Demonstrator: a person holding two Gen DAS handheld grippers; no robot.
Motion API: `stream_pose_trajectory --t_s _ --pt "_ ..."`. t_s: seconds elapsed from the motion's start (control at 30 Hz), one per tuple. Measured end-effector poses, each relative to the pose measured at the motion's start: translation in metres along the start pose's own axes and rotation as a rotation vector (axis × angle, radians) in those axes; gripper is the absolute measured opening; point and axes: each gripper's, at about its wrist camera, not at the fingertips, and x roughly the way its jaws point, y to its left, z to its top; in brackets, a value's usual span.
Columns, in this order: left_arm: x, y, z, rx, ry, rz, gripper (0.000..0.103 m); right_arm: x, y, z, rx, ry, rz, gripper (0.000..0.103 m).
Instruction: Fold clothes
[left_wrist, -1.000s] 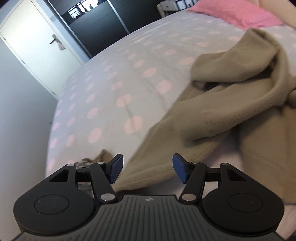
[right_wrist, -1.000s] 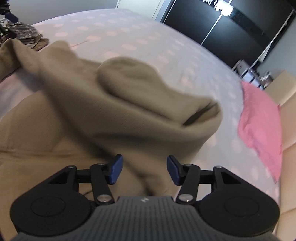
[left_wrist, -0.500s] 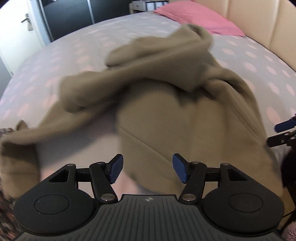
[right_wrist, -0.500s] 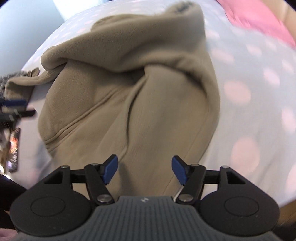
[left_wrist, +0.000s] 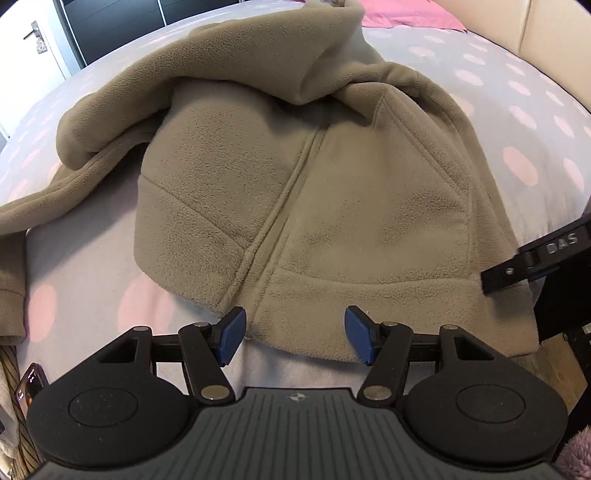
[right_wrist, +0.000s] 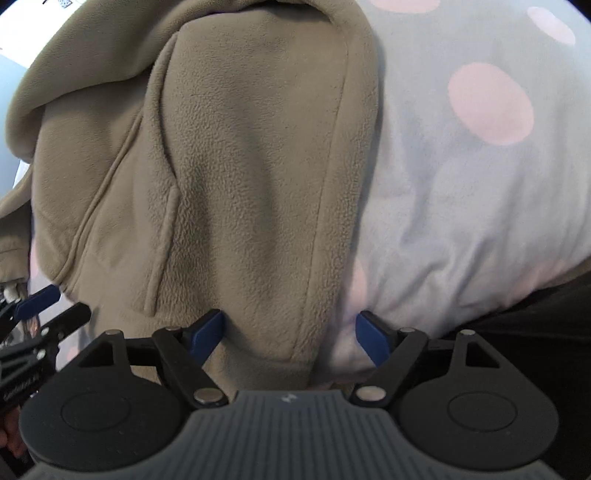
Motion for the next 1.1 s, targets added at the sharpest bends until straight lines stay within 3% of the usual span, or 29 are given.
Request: stream_pose_trajectory --t_s 0.03,0.2,0.27,0.47,0.53,0.67,0.73,0.83,0.97,1.1 --pt "0.000 0.001 0.000 -0.004 -0.002 0.002 0.057 0.001 0.002 0.000 -0.004 -0.005 -0.003 0.078" --pt "-0.002 0.006 -0.001 -0.030 -0.018 0.027 0.057 -0.019 0.011 -0.004 -0.039 -0.051 0.037 0.026" --pt "-0.005 0.004 0.000 -0.029 -0.029 0.035 0.057 -0.033 0.016 -0.001 -0.077 -0.077 0.038 0.018" --pt "-0.017 0.010 0.002 -0.027 -0.077 0.017 0.059 -0.098 0.024 0.032 -0.267 -0.250 -0.099 0.015" --pt "-0.024 0.013 0.002 -0.047 -0.118 -0.053 0.075 -0.120 0.020 0.049 -0.300 -0.308 -0.164 0.015" --pt "-0.028 0.013 0.001 -0.035 -0.134 -0.051 0.070 -0.145 0.009 0.079 -0.358 -0.402 -0.335 0.015" --pt "-0.023 0.014 -0.001 -0.028 -0.118 -0.011 0.070 -0.147 -0.001 0.096 -0.351 -0.402 -0.383 0.015" --pt "-0.014 0.023 0.000 -0.085 -0.077 -0.026 0.065 -0.142 -0.011 0.114 -0.348 -0.382 -0.432 0.015" --pt "-0.006 0.031 0.006 -0.113 -0.086 -0.006 0.065 -0.138 -0.033 0.122 -0.367 -0.370 -0.502 0.015" --pt "0.005 0.037 0.015 -0.122 -0.123 -0.082 0.065 -0.137 -0.058 0.131 -0.332 -0.343 -0.494 0.015"
